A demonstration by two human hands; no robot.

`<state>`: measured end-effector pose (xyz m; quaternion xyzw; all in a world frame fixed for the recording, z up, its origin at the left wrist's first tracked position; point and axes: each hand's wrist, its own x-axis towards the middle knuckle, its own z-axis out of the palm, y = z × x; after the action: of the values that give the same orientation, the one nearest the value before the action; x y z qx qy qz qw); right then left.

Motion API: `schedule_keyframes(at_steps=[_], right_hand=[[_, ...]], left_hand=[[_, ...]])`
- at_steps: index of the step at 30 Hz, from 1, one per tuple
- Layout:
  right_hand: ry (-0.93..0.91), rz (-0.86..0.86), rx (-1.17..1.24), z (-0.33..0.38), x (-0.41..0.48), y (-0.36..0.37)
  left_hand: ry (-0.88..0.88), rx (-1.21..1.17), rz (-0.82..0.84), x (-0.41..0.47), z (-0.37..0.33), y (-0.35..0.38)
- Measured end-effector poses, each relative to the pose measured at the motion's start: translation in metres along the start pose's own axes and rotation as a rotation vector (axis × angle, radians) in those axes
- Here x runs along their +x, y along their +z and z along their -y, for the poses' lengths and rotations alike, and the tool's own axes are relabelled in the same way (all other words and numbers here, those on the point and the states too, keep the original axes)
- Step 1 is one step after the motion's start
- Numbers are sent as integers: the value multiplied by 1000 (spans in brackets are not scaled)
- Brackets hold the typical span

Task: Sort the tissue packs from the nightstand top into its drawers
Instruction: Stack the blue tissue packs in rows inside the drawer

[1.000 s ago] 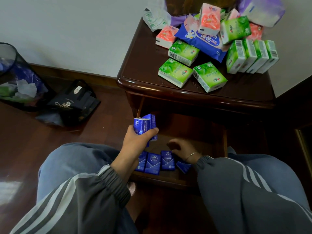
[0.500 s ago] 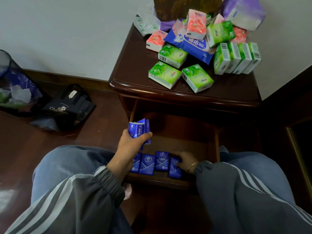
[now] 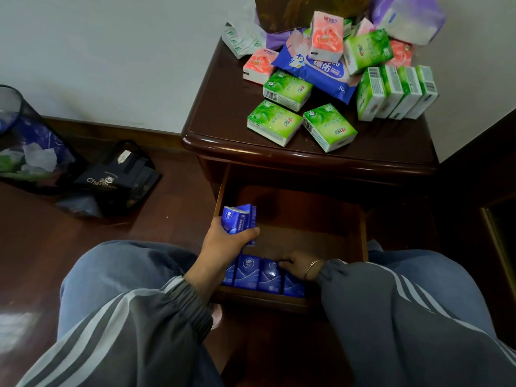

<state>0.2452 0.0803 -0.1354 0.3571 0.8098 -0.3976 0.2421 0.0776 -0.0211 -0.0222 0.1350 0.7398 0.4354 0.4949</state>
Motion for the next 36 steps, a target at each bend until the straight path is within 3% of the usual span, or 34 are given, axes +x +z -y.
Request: schedule_keyframes(at_steps=[2,5,7,9,15,18,22,27,32,36], right_hand=[[24,-70,87,9,-7,-9],[41,-228,586,35,-22,-30],[-15,-202,897,51,-35,-45],[-77,-174,991,60,-44,-55],[-10,-187,994,46,-59,-59],[29,-188,1002,33,-62,-57],[76,-150,1039,19,-61,-52],[308,-381,902,-6,-47,-48],[418,-269,653,-24,-35,-21],[359,-202,543,-28,-28,-3]], left_hand=[[27,26,-4,1,2,2],[85,93,12,1,5,6],[110,142,59,0,9,11],[112,163,130,-2,13,14],[-23,158,425,-7,17,21],[-43,144,483,-9,20,22],[85,258,397,-4,23,29],[19,312,87,16,33,28],[-14,495,83,32,52,55],[111,671,161,36,68,72]])
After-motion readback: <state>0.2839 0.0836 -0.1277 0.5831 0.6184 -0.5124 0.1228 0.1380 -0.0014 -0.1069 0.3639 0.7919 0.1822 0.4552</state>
